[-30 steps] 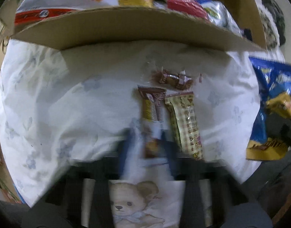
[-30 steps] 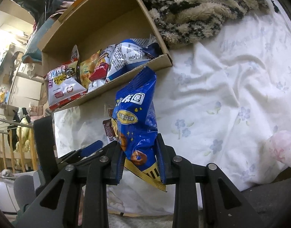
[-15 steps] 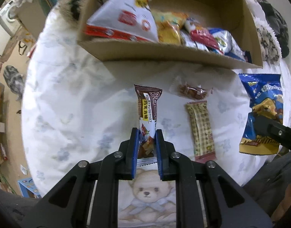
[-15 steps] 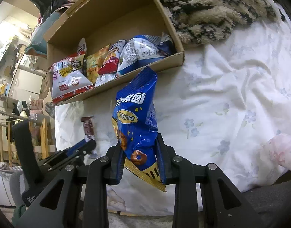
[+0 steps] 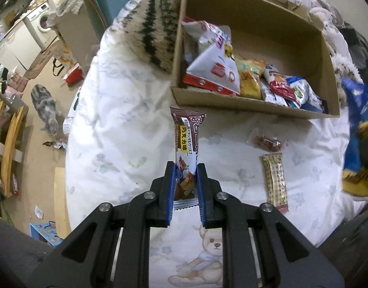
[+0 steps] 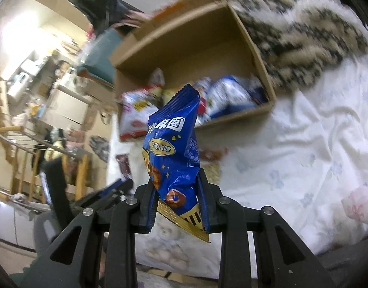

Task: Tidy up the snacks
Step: 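Carry the blue bag and the chocolate bar into the box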

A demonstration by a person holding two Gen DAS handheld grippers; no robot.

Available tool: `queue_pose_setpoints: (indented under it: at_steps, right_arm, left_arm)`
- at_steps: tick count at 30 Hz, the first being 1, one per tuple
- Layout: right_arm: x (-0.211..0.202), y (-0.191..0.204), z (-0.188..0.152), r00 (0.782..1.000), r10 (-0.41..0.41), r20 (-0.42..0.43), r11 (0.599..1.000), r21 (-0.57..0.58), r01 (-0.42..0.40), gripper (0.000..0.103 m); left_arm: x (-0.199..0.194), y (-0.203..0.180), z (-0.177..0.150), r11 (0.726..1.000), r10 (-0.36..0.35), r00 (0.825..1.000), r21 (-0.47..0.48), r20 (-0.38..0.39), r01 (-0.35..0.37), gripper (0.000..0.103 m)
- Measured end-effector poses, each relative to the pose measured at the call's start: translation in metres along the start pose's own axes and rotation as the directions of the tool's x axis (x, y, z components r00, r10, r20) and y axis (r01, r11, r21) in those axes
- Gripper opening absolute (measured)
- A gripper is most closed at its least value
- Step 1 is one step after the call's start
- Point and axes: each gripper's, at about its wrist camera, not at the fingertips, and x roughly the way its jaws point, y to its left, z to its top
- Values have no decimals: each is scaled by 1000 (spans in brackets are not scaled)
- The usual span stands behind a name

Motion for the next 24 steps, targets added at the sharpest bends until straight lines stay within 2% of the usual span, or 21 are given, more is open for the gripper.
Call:
queue_pose_setpoints:
  at_steps: [4,7,8,14,19,21,24]
  right_arm:
    - [-15,5,10,997,45,59,999,-24,-43,31]
    - [-24,5,18,994,43,98,999,-37,-40,31]
    - [-26,4,21,993,50,109,998,-36,-46,31]
    - [-39,-5,54,978,82,190,997,-7,-82,31]
    - [-44,-19,99,965,44,259,999,-24,-39,31]
    - [-41,-29,111,964,30,265,1000,1,-31,31]
    - [-27,-41,121,973,15,230,999,42,-25,31]
  left_arm:
    - [-13,9,8,999,-14,1000,-39,22,15,14]
    - [-24,19,21,989,-107,994,-104,21,109,14]
    - [-29,21,25,987,-117,993,-109,30,120,14]
    - [-61,19,66,993,-91,988,-61,122,99,14]
    - [-67,8,100,997,-75,984,-22,162,80,14]
    - [-67,2,109,997,-72,982,-3,176,74,14]
    - [-61,-10,121,997,-74,981,26,180,71,14]
